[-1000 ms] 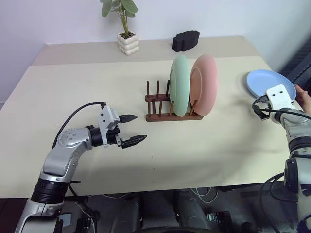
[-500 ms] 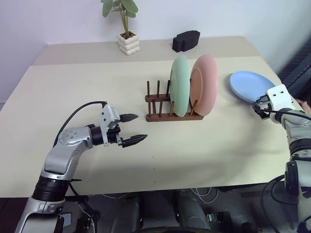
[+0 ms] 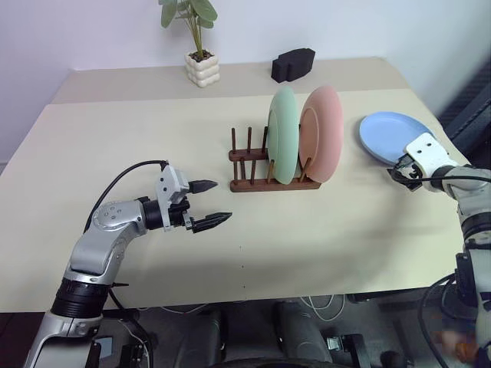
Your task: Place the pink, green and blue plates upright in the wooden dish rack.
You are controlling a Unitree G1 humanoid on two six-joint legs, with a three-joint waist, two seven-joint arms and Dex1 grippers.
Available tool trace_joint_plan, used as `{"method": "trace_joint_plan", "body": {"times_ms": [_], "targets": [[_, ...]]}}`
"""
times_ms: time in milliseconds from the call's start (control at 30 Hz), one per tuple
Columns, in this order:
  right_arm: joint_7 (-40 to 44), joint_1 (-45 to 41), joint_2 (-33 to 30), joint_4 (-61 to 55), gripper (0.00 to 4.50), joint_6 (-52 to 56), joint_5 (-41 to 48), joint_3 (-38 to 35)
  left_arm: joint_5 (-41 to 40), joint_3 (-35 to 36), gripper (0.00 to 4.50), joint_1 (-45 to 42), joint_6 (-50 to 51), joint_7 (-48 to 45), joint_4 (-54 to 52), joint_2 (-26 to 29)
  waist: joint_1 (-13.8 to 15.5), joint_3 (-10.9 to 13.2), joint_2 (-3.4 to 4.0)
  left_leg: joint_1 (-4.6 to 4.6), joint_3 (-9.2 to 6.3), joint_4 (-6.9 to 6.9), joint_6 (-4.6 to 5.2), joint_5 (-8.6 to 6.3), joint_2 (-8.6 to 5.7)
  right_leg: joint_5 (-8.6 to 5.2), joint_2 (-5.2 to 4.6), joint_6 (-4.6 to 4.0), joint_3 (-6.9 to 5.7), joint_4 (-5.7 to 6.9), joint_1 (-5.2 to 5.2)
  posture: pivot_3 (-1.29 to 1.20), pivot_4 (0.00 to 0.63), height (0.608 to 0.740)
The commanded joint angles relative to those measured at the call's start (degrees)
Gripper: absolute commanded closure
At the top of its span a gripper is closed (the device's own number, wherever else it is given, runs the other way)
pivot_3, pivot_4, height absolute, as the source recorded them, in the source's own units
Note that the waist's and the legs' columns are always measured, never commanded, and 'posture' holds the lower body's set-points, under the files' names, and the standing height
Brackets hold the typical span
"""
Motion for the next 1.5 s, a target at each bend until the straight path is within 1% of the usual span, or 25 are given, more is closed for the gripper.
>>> {"method": "trace_joint_plan", "body": {"times_ms": [33,100,133,200,300,333,400,600,700,800,867,1000,1133,1233,1367,1500], "targets": [[1.4,-2.3,0.1,1.4,0.68,-0.1,-0.9,0.8,-0.3,0.4,0.0,-0.8,-0.9,-0.1,-0.8,-0.1,0.0,0.0,0.0,0.0,0.0,0.0,0.0,0.0,0.0,0.0,0.0,0.0,0.0,0.0,0.0,0.0,0.15,0.74],[1.4,-3.4,0.9,2.5,0.68,0.8,-1.2,1.2,-0.4,0.6,0.0,-0.4,-0.9,0.0,-1.1,0.0,0.1,0.0,0.0,-0.01,0.0,0.0,0.0,0.0,0.0,0.0,-0.01,0.0,0.0,-0.01,0.0,0.0,0.15,0.74],[1.4,-3.9,1.2,3.0,0.9,1.4,-1.3,1.1,-0.4,0.7,0.0,-0.2,-0.9,0.1,-1.3,0.0,0.1,0.0,0.0,-0.01,0.0,0.0,0.0,0.0,0.0,0.0,-0.01,0.0,0.0,-0.02,0.0,0.0,0.15,0.74],[1.6,-4.4,1.5,3.8,1.52,2.5,-1.2,1.0,-0.5,0.8,0.0,0.0,-0.9,0.2,-1.6,0.1,0.0,0.0,0.0,-0.01,0.0,0.0,0.0,0.0,0.0,0.0,-0.02,0.0,0.0,-0.02,0.01,0.0,0.15,0.74],[1.2,-4.6,1.8,4.4,2.99,3.6,-1.4,1.0,-0.5,1.0,0.0,0.4,-0.9,0.5,-1.9,0.2,0.1,0.0,0.0,-0.01,-0.01,0.0,0.0,0.0,0.0,0.0,-0.02,0.0,0.0,-0.01,0.01,0.0,0.15,0.74],[1.0,-4.7,1.8,4.5,3.57,3.7,-1.5,1.1,-0.6,1.1,0.0,0.6,-0.9,0.6,-2.1,0.3,0.1,0.0,0.0,-0.01,-0.01,0.0,0.0,0.0,0.0,0.0,-0.02,0.0,0.0,-0.01,0.01,0.0,0.15,0.74],[1.1,-4.7,1.9,4.5,4.41,3.7,-1.4,0.9,-0.7,1.2,0.0,0.8,-0.9,0.7,-2.3,0.4,0.1,0.0,0.0,-0.01,-0.01,0.0,0.0,0.0,0.0,0.0,-0.02,0.0,0.0,-0.02,0.01,0.0,0.15,0.74],[-0.3,-4.2,1.7,3.9,4.41,1.9,-1.5,0.6,-0.8,1.4,0.0,1.3,-0.8,0.8,-2.6,0.6,0.1,0.0,0.01,0.04,-0.03,0.0,-0.01,0.0,-0.01,0.0,-0.02,0.0,-0.02,0.0,0.05,0.0,0.15,0.74],[-3.7,-4.1,0.7,3.0,4.41,0.3,-2.3,1.0,-0.8,1.5,0.0,1.4,-0.7,0.8,-2.7,0.6,0.1,0.0,0.01,0.04,-0.02,0.0,-0.01,0.0,-0.01,0.0,-0.02,0.0,-0.02,-0.02,0.05,0.0,0.15,0.74],[-10.6,-4.7,-1.5,1.2,4.41,-2.4,-3.0,0.4,-1.0,1.6,0.0,1.6,-0.6,0.7,-3.0,0.8,0.1,0.0,0.02,0.03,-0.02,0.0,-0.01,0.0,-0.01,0.0,-0.03,0.0,-0.01,-0.01,0.04,0.0,0.15,0.74],[-13.8,-5.1,-3.2,-0.6,4.41,-4.2,-3.1,-0.3,-1.1,1.7,0.0,1.5,-0.4,0.7,-3.0,0.9,0.1,0.0,0.06,0.0,-0.02,0.0,-0.01,0.01,-0.01,0.0,-0.04,-0.01,-0.01,-0.01,0.02,0.0,0.15,0.74],[-15.0,-5.5,-6.0,-7.7,4.41,-5.9,-1.1,-2.5,-1.6,2.4,0.0,1.2,-0.1,0.7,-3.0,1.2,0.0,0.1,0.13,-0.03,-0.01,-0.01,-0.01,0.0,-0.02,0.0,-0.04,0.0,-0.01,-0.03,-0.01,0.0,0.15,0.74],[-13.0,-6.0,-8.8,-20.4,4.41,-6.7,1.2,-5.2,-1.5,3.1,0.0,0.2,-0.4,0.6,-1.6,1.4,-0.1,0.1,0.18,-0.01,-0.01,-0.02,-0.01,0.0,0.0,0.0,0.0,0.0,0.0,0.02,-0.03,0.0,0.15,0.74],[-8.9,-6.6,-8.6,-31.0,4.41,-3.5,5.8,-7.6,-1.2,4.0,0.0,-0.8,-1.0,0.8,-0.3,1.7,0.0,0.1,0.18,0.01,-0.02,-0.01,-0.02,0.01,0.0,0.0,0.02,0.0,0.0,0.13,-0.06,0.0,0.15,0.74],[1.3,-5.6,-4.1,-52.8,4.41,8.6,20.8,-10.2,-1.0,7.1,0.0,-2.7,-2.3,1.3,2.7,2.8,0.0,0.1,0.18,0.03,-0.04,0.0,-0.02,0.01,0.08,-0.01,0.04,0.0,0.0,0.23,-0.08,0.0,0.15,0.74],[3.9,-4.7,0.3,-68.3,4.41,21.8,33.6,-12.3,-0.7,9.4,0.0,-3.1,-3.5,1.5,5.0,4.0,0.3,0.1,0.18,0.02,-0.11,0.02,-0.02,0.01,0.11,-0.01,0.03,0.01,-0.05,0.35,-0.13,0.0,0.15,0.74]]}}
